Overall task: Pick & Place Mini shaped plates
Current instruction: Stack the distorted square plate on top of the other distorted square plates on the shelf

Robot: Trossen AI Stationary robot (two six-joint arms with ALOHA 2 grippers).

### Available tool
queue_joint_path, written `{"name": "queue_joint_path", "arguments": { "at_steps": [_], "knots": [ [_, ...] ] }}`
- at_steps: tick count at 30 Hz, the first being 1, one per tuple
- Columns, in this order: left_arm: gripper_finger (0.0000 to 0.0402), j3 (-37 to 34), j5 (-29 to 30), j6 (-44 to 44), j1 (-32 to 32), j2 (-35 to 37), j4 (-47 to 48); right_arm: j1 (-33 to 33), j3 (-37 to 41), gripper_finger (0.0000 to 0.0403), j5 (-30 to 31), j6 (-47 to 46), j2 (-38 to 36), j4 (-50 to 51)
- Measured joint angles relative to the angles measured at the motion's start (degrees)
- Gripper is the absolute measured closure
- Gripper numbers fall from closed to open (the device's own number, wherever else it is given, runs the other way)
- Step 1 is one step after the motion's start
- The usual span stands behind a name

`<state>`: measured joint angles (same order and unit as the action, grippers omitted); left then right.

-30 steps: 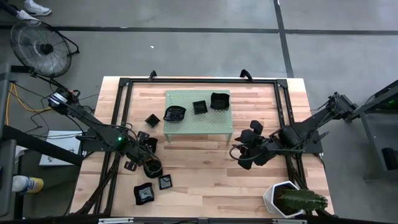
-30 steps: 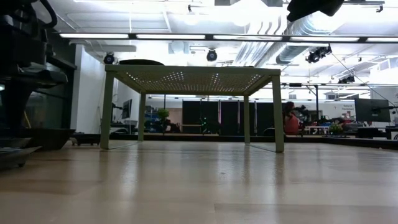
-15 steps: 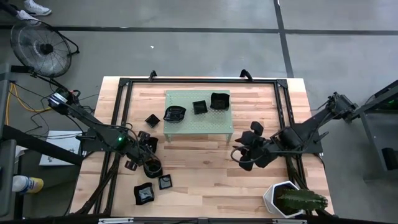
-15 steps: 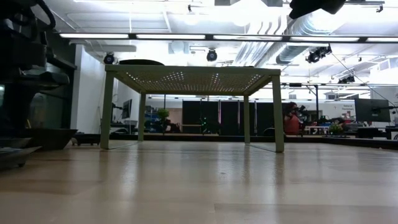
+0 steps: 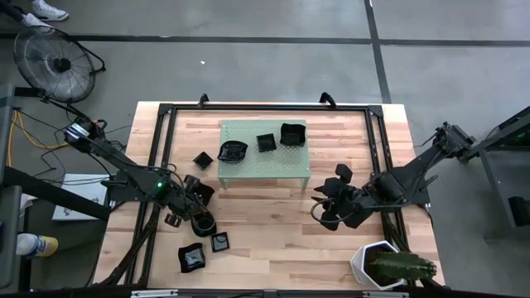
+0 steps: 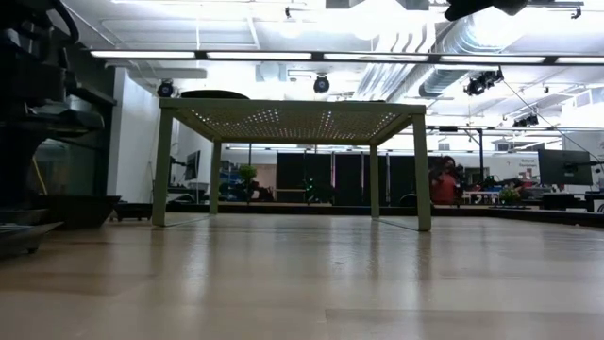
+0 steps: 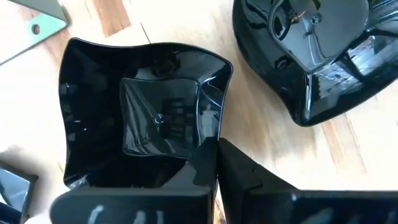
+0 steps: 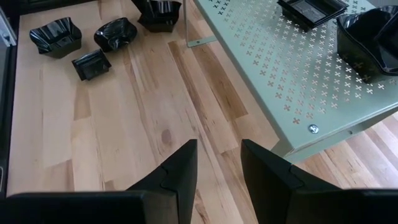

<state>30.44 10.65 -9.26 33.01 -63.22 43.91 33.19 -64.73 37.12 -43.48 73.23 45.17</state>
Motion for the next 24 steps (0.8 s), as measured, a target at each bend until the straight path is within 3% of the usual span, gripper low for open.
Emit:
{"name": "queue_joint_path", "arguments": {
  "at_steps": [5,12,20,24],
  "knots": [
    [0.0400,1.3,-1.4,0.0,0.0,0.0,3.5,0.0,0.0,0.0284,0.0,0.0,0.0,0.0],
    [0.0400,9.7,-0.4,0.0,0.1,0.0,16.2,0.0,0.0,0.0285,0.0,-0.2,0.0,0.0],
    [0.0401,17.5,4.0,-1.6,3.8,0.0,27.5,0.0,0.0,0.0285,0.0,-0.2,0.0,0.0],
    [0.0401,19.5,8.4,-2.7,7.5,0.0,28.8,0.0,0.0,0.0284,2.0,-1.8,0.4,0.0]
  ]
}}
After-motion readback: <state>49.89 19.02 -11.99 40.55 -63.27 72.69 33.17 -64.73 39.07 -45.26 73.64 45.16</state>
